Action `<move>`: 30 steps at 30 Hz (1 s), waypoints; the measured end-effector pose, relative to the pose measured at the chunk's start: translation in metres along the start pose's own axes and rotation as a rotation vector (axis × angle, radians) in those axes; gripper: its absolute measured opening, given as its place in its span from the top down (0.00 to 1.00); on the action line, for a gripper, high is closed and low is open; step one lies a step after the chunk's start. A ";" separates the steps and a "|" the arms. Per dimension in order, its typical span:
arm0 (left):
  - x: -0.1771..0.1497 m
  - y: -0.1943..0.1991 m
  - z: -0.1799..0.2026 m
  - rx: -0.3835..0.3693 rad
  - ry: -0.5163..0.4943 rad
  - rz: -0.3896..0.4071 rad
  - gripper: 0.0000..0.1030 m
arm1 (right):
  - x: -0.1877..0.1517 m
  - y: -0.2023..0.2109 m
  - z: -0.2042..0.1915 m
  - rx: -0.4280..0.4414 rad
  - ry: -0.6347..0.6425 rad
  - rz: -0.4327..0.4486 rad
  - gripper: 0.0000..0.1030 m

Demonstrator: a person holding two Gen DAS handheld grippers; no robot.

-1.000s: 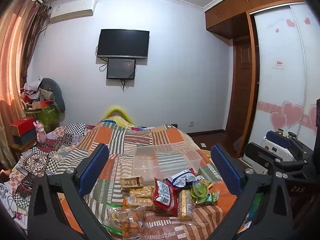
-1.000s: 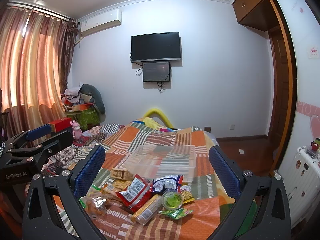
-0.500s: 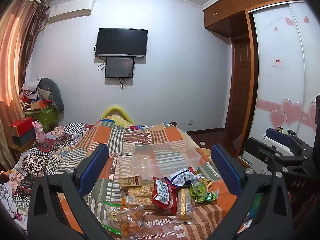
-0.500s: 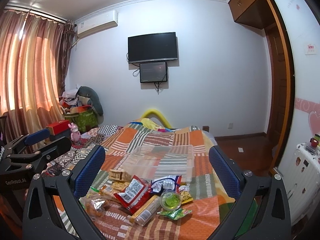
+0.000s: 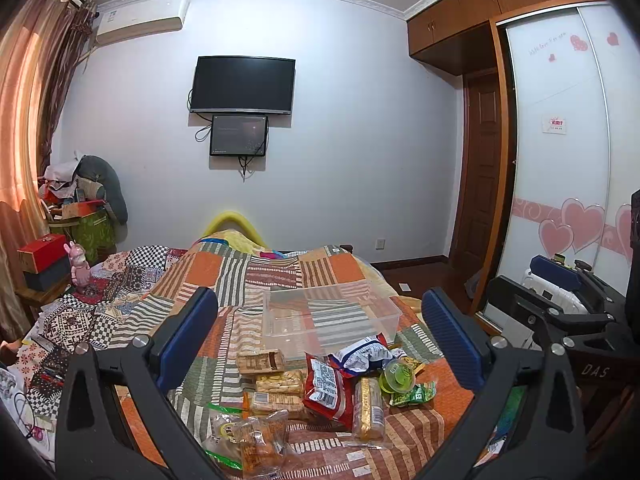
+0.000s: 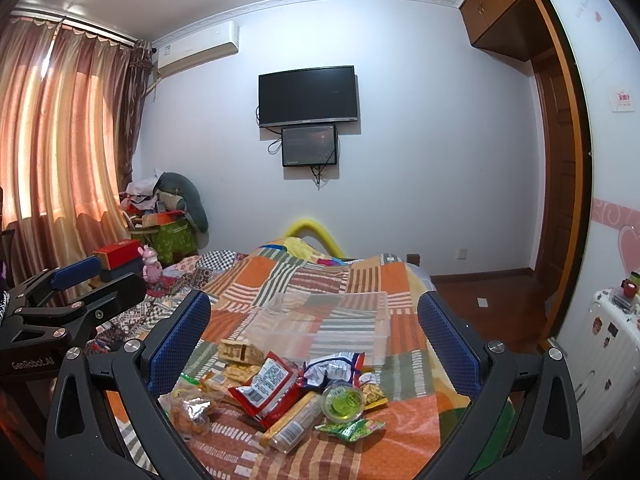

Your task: Organize snacks

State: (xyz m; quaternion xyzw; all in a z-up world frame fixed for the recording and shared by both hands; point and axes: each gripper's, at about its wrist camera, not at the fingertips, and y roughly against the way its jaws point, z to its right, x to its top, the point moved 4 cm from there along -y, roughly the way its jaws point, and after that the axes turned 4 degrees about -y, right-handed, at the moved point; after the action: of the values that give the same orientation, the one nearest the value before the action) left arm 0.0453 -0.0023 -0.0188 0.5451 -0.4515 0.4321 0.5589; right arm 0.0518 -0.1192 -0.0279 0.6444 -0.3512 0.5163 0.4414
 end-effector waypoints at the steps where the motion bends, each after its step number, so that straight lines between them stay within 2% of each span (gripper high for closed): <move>1: 0.000 0.000 0.000 0.000 0.000 0.000 0.00 | 0.001 0.000 -0.001 0.000 -0.001 0.000 0.00; 21: -0.001 0.000 -0.002 0.006 -0.009 0.001 0.00 | 0.001 -0.003 -0.001 0.008 0.001 0.000 0.00; 27: -0.007 -0.008 -0.005 0.014 -0.015 -0.030 0.15 | -0.003 -0.007 0.001 0.020 0.001 -0.013 0.02; 30: -0.012 -0.015 -0.011 0.005 -0.003 -0.057 0.20 | -0.009 -0.012 0.005 0.026 -0.006 -0.039 0.14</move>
State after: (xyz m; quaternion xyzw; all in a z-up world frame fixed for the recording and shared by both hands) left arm 0.0575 0.0083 -0.0341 0.5596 -0.4356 0.4164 0.5690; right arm 0.0629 -0.1199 -0.0400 0.6583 -0.3333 0.5101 0.4419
